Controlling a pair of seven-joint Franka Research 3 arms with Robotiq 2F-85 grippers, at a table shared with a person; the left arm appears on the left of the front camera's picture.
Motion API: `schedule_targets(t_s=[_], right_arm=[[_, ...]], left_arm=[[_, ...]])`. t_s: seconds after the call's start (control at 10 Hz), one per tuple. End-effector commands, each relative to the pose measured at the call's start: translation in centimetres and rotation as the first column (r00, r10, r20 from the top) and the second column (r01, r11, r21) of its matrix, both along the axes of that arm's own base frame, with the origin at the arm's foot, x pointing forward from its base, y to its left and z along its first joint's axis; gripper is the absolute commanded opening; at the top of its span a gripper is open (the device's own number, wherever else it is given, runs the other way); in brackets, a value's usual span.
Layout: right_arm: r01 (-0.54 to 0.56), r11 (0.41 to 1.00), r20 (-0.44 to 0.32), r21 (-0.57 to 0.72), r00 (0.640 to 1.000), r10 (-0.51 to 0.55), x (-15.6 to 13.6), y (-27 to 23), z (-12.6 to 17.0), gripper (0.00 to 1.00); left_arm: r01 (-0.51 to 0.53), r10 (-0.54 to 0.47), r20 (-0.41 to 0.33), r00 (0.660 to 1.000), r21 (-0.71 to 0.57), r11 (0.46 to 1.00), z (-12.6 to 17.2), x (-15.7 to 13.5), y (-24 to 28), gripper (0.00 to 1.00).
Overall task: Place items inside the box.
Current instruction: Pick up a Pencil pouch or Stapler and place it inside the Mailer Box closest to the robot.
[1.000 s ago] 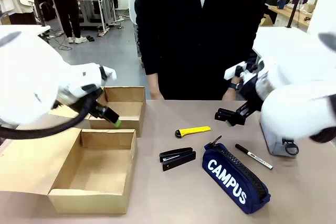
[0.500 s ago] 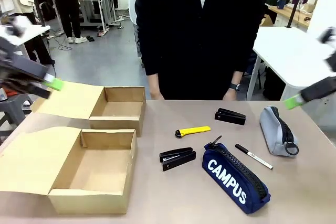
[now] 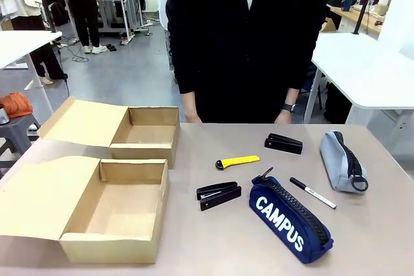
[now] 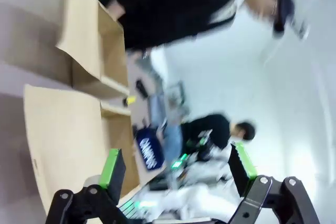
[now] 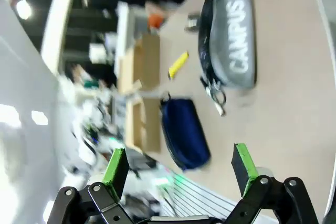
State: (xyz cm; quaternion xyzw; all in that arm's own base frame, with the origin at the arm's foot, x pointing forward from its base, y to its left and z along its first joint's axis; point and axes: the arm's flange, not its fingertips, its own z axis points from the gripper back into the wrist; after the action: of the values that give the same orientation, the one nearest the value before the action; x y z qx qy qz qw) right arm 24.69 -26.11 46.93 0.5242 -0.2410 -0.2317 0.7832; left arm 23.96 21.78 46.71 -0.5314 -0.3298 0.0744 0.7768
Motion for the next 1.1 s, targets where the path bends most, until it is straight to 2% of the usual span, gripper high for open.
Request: schedule_targets(t_s=[0.0, 0.1, 0.3, 0.4, 0.5, 0.6, 0.7, 0.8, 0.9, 1.0], right_arm=[[0.055, 0.998, -0.009, 0.002, 0.998, -0.055, 1.0, 0.1, -1.2, 1.00], [0.000, 1.000, 0.000, 0.000, 1.000, 0.000, 0.0, 0.0, 0.0, 1.00], [0.000, 1.000, 0.000, 0.000, 1.000, 0.000, 0.0, 0.0, 0.0, 1.00], [0.029, 0.999, -0.039, 0.017, 0.999, -0.028, 0.3, -0.4, -1.4, 1.00], [-0.257, 0.949, 0.013, -0.183, 0.965, 0.263, 1.4, 3.1, -0.6, 1.00], [-0.476, 0.789, 0.002, -0.389, 0.856, 0.517, 3.1, 8.2, 0.6, 1.00], [-0.551, 0.532, -0.082, -0.643, 0.740, 0.667, 4.0, 13.6, 1.3, 1.00], [-0.591, 0.210, -0.176, -0.779, 0.527, 0.831, 3.6, 19.5, 1.2, 1.00], [-0.549, -0.145, -0.341, -0.823, 0.274, 0.899, 1.9, 22.9, 0.1, 1.00], [-0.505, -0.351, -0.437, -0.788, 0.058, 0.898, 0.4, 25.1, -0.9, 1.00]], left_arm=[[-0.051, 0.057, 0.078, 0.995, -0.085, 0.995, -0.9, 2.4, -3.0, 1.00], [0.000, 0.000, 0.000, 1.000, 0.000, 1.000, 0.0, 0.0, 0.0, 1.00], [0.000, 0.000, 0.000, 1.000, 0.000, 1.000, 0.0, 0.0, 0.0, 1.00], [0.000, 0.000, 0.000, 1.000, 0.000, 1.000, 0.0, 0.0, 0.0, 1.00], [0.000, 0.000, 0.000, 1.000, 0.000, 1.000, 0.0, 0.0, 0.0, 1.00], [0.000, 0.000, 0.000, 1.000, 0.000, 1.000, 0.0, 0.0, 0.0, 1.00], [0.000, 0.000, 0.000, 1.000, 0.000, 1.000, 0.0, 0.0, 0.0, 1.00], [0.000, 0.000, 0.000, 1.000, 0.000, 1.000, 0.0, 0.0, 0.0, 1.00], [0.000, 0.000, 0.000, 1.000, 0.000, 1.000, 0.0, 0.0, 0.0, 1.00], [0.000, 0.000, 0.000, 1.000, 0.000, 1.000, 0.0, 0.0, 0.0, 1.00]])
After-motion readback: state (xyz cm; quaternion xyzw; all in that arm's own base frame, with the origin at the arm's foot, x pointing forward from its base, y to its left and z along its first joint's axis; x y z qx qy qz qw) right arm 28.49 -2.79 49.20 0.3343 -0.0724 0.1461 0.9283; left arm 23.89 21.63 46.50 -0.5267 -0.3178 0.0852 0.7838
